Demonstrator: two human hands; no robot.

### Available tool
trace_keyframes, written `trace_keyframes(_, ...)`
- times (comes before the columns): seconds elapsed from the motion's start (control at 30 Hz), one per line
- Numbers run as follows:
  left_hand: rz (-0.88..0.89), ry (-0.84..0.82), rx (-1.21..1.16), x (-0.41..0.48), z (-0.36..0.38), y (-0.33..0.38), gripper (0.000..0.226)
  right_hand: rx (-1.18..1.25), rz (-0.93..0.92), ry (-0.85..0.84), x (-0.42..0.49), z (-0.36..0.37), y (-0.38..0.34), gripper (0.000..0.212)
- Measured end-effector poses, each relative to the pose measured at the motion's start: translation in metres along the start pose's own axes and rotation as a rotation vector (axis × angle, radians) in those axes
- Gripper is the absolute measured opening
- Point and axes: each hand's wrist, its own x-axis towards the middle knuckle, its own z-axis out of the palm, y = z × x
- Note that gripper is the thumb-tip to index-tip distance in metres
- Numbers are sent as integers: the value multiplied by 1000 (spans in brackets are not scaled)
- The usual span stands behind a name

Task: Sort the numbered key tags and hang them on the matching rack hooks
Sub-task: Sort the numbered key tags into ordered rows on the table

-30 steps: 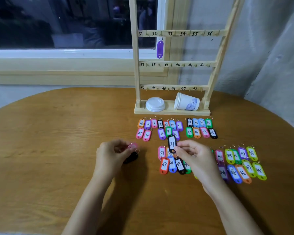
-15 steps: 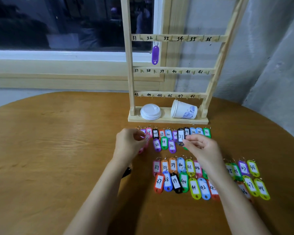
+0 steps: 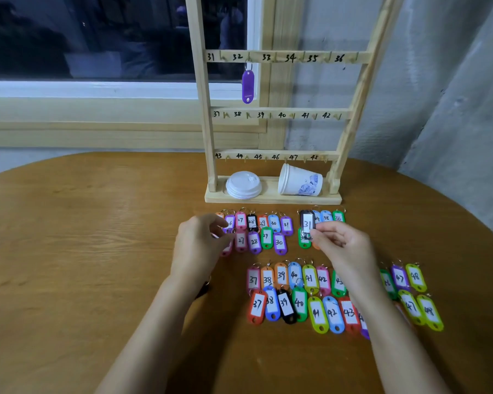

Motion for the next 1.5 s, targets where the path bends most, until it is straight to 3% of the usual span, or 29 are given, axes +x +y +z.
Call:
trace_keyframes(0.23,-28,-99,50,-29,-28,-21,21,-73,25,8,5,0,3,10)
trace_keyframes(0.37,-64,-219,73,-48,-45,-31,28,-227,1,2,7,9,1,8)
trace_keyframes(0.5,-39,-243,117,-58,-50,-35,33,-438,36,-13,7,16,-4,4)
trace_keyframes(0.57,-36,-251,111,-57,-49,-36,35,-513,42,-22,7,19,-6,11)
trace_keyframes(0.8,-21,-82,-20,-50,-39,-31,18,-618,60,-50,9,24,-8,17)
trace_keyframes(0.9,-90,-43,-231,-44,-35,-24,14,-650,30,-29,7,24,-11,18)
trace_keyframes(1.03,-212,-69,-580,-33,-30,-6,4,-513,-82,-21,4,32,-21,13)
trace_keyframes(1.23,-277,-87,-840,-29,-22,-4,9,-169,-167,-110,-12,58,-29,9)
trace_keyframes(1.37,-277,-79,-873,-30,-21,-8,15,-104,-185,-165,-20,67,-27,11)
trace_keyframes(1.43,-263,-55,-861,-31,-21,-7,7,-87,-191,-187,-23,69,-28,11)
trace_keyframes(1.5,-234,-43,-791,-30,-19,-9,26,-76,-192,-194,-24,70,-28,11)
